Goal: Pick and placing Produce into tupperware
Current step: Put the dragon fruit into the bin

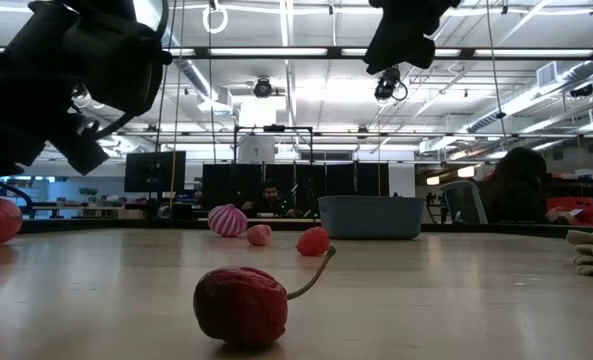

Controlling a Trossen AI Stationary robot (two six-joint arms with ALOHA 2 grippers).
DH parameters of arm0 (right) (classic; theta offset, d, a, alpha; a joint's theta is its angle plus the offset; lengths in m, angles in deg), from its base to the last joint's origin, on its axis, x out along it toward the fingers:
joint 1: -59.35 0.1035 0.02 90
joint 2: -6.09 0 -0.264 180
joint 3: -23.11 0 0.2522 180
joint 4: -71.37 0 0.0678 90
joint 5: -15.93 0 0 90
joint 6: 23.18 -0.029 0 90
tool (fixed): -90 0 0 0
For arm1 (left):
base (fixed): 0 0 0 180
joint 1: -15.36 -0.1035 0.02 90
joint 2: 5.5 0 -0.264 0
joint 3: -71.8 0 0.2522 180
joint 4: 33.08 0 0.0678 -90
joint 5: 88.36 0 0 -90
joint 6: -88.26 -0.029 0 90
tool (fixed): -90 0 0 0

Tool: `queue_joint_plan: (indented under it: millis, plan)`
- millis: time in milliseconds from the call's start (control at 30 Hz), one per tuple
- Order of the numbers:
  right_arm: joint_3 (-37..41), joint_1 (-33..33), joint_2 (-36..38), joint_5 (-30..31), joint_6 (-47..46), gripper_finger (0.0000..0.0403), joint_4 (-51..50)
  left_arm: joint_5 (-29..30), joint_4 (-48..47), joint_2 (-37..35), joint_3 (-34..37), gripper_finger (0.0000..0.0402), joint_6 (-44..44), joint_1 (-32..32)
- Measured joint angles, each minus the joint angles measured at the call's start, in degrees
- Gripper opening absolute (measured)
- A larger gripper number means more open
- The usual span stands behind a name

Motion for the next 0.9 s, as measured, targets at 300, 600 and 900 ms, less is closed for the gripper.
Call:
queue_joint_plan:
  millis: [300, 600, 900]
  plan:
    - [0.0, -0.3, 0.0, 0.0, 0.0, 0.0129, 0.0, 9.5, 0.8, 0.0, 0.0, 0.0268, -6.0, -3.6]
    - [0.0, -0.2, 0.0, 0.0, 0.1, 0.0129, 0.0, 14.1, 8.4, 0.0, 0.0, 0.0268, -11.4, -9.5]
    - [0.0, -0.2, 0.0, 0.0, 0.1, 0.0129, 0.0, 16.0, 12.9, 0.0, 0.0, 0.0268, -16.0, -16.0]
